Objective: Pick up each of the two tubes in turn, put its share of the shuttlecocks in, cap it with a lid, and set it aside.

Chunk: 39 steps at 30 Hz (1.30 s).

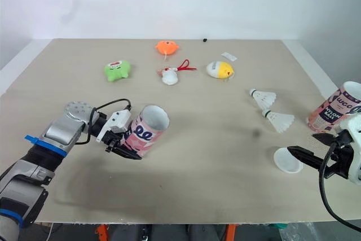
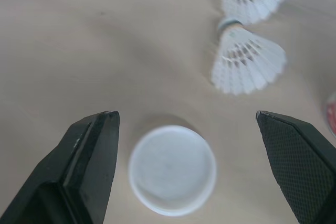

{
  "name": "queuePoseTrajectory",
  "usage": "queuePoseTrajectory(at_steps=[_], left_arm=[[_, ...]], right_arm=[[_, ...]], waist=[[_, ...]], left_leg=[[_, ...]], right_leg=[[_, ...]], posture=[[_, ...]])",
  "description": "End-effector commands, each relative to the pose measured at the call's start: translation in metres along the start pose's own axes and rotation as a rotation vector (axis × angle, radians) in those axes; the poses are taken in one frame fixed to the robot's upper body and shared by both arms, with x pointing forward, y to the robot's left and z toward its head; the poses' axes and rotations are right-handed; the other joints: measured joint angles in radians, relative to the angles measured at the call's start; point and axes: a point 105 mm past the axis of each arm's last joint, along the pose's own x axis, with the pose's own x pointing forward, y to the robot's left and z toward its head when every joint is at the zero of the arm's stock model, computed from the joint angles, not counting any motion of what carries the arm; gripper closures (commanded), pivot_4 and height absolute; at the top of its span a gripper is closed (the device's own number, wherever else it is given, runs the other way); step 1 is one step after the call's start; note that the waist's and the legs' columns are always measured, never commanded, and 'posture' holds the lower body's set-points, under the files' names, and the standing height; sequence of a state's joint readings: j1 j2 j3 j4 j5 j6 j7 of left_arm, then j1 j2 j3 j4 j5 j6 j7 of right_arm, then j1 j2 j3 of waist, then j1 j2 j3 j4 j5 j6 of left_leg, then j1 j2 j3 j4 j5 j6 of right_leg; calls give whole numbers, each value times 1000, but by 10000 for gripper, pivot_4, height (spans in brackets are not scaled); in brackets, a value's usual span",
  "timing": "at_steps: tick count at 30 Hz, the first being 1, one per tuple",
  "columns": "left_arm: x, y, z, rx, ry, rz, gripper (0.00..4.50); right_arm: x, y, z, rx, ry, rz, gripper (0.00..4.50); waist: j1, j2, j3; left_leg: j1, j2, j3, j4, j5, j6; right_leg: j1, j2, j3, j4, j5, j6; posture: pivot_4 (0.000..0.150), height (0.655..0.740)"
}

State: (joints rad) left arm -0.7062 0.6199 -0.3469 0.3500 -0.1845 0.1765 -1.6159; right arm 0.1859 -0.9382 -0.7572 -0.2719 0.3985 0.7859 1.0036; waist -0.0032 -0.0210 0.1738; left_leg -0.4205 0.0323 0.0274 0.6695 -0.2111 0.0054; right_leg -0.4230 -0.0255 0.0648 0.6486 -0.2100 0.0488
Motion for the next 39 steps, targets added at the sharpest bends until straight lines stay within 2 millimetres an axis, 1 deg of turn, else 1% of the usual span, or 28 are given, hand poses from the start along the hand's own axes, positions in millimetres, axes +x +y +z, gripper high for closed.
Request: queuePoseTrajectory(at_steps=[1,4,13,17,24,27,28,29,33,34,35,36,39], left_arm=[[1,1,1,6,13,-4,19517],[0,2,1,7,14,0,19517],[-3,1,1,2,13,8,19517],[-5,1,2,1,14,14,19517],[-7,0,2,-2,18,21,19517],[-8,-1,1,-4,19,25,19517],[-8,-1,1,-4,20,25,19517],[-8,-1,1,-4,20,25,19517],[-9,-1,1,-4,21,28,19517],[-9,-2,1,-5,21,28,19517],[-9,-2,1,-4,20,29,19517],[-9,-2,1,-4,20,29,19517],[-9,-2,0,-3,20,28,19517]], right_arm=[[15,-8,3,-1,-33,-36,515],[30,-9,5,16,-48,-19,515],[57,-12,1,39,-42,5,515],[73,-15,3,62,-53,5,515],[89,-19,6,76,-65,6,515],[96,-22,4,85,-54,-19,7720],[97,-23,4,90,-55,-23,13943],[97,-23,4,93,-56,-24,16372],[97,-20,6,86,-71,-3,34317],[96,-20,6,86,-76,0,41228],[95,-20,6,85,-77,2,43455],[95,-20,6,83,-78,4,44361],[91,-14,8,83,-86,40,44361]], waist=[[-4,0,0],[-5,0,0],[-5,1,0],[-12,1,0],[-15,1,0],[-19,1,0],[-19,1,0],[-19,1,0],[-20,1,0],[-20,1,0],[-20,1,0],[-20,1,0],[-20,1,0]], left_leg=[[0,-1,0,0,0,0],[-1,-1,0,0,0,0],[-2,-2,0,0,0,0],[-2,-2,0,0,0,0],[-3,-2,0,0,0,0],[-3,-2,0,0,0,0],[-3,-2,0,0,0,0],[-3,-2,0,0,0,0],[-3,-2,0,-1,0,0],[-3,-2,0,-1,0,0],[-3,-2,0,-1,0,0],[-3,-2,0,-1,0,0],[-3,-2,0,-1,0,0]], right_leg=[[0,0,1,0,0,0],[0,0,1,0,0,1],[0,0,3,0,-1,2],[0,1,3,0,-1,2],[-1,1,4,0,-1,3],[-1,1,4,0,-1,3],[-1,1,4,0,0,3],[-1,1,4,0,-1,3],[-1,1,5,0,-1,3],[-1,1,5,0,-1,3],[-1,1,5,0,-1,3],[-1,1,4,0,-1,3],[-1,1,5,0,-1,3]], posture=[[1500,7400],[1500,7400],[1500,7400],[1500,7400],[1500,7400],[1500,7400],[1500,7400],[1500,7400],[1500,7400],[1500,7400],[1500,7400],[1500,7400],[1500,7400]])
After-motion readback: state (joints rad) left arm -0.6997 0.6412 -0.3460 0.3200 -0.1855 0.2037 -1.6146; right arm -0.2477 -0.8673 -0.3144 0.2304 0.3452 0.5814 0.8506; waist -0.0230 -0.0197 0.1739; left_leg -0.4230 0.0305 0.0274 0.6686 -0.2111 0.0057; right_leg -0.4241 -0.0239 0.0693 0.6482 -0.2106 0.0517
